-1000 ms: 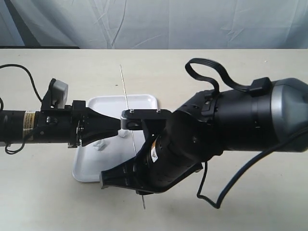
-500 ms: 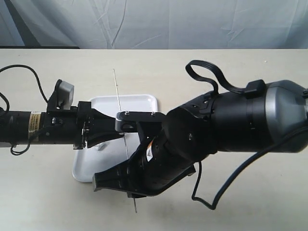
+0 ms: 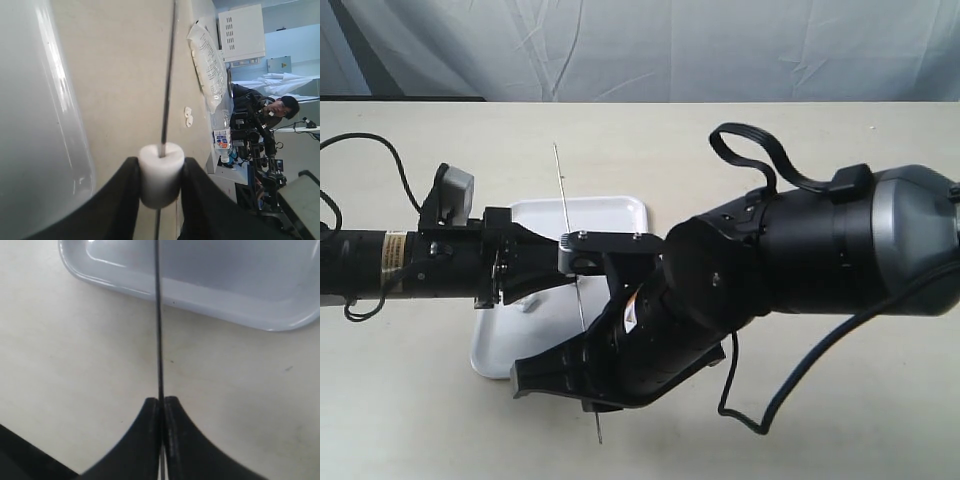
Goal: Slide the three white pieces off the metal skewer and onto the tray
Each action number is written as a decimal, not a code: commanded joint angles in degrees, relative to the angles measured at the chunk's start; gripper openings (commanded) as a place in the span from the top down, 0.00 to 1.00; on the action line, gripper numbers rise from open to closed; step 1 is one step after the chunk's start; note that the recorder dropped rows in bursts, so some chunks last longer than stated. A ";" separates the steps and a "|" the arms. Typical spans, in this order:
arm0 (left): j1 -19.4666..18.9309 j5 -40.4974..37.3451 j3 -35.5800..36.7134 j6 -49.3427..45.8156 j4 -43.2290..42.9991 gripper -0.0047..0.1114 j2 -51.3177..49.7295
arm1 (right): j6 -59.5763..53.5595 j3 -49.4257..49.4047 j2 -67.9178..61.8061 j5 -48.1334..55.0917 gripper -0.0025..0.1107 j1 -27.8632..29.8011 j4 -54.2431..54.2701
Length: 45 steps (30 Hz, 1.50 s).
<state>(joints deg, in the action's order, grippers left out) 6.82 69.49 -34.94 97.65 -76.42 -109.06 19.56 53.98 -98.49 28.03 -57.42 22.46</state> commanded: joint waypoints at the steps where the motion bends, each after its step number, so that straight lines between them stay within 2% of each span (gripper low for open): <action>1: 0.34 0.47 -0.09 -0.16 1.28 0.71 0.69 | -3.43 0.15 -0.08 -0.09 0.99 0.00 3.02; 4: 0.34 0.47 -0.09 -0.16 1.27 0.74 0.69 | -3.46 0.15 -0.08 -0.09 0.99 0.00 3.15; 9: 0.34 0.47 -0.09 -0.41 1.40 0.85 0.69 | -3.56 0.15 -0.08 -0.09 0.99 0.00 3.13; 14: 0.06 0.47 -0.09 -0.41 2.70 0.86 0.69 | -4.55 0.15 -0.08 0.44 0.99 -0.35 3.01; 23: -0.40 0.47 -0.09 -1.47 7.50 0.86 0.69 | -4.56 0.04 -0.08 0.67 0.99 -5.59 2.65; 36: -10.78 0.47 -0.09 -0.18 3.40 0.86 0.69 | -3.12 0.04 -0.08 6.63 0.99 -10.05 0.75; 45: -14.79 0.47 -0.09 0.31 3.50 0.86 0.69 | -1.48 -6.36 -0.08 5.51 0.99 -13.20 1.15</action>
<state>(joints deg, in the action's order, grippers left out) -6.05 71.69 -34.34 97.70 -82.53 -108.95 18.61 51.22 -98.59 27.14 -68.14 22.67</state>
